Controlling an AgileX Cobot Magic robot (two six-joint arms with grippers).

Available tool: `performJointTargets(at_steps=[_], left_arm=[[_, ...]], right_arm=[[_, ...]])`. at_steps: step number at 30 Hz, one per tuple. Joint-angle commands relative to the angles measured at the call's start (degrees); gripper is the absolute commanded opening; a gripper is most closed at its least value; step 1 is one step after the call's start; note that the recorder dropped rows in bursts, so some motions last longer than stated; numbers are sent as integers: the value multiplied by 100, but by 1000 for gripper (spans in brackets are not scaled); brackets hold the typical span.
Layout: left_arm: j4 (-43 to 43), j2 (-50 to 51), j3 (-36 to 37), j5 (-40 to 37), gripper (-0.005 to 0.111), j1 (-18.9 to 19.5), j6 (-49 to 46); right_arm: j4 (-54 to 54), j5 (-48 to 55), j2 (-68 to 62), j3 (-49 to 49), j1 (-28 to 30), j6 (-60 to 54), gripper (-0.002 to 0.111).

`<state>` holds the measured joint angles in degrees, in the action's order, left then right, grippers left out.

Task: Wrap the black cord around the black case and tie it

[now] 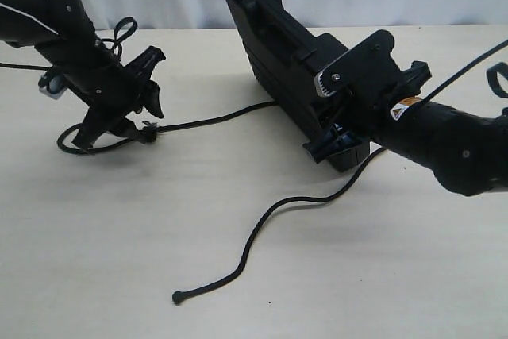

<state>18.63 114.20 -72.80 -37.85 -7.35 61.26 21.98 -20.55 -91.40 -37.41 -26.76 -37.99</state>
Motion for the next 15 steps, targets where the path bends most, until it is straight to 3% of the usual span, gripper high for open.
performJointTargets(at_steps=[1,5,15], left_arm=[[-42,325,2,298,44,5,1279],[-30,588,2,455,44,5,2052],[-39,736,2,1304,44,112,2391]], right_arm=[[-19,271,18,-48,-6,38,4],[-19,293,18,-48,-6,38,4],[-19,330,18,-48,-6,175,4]])
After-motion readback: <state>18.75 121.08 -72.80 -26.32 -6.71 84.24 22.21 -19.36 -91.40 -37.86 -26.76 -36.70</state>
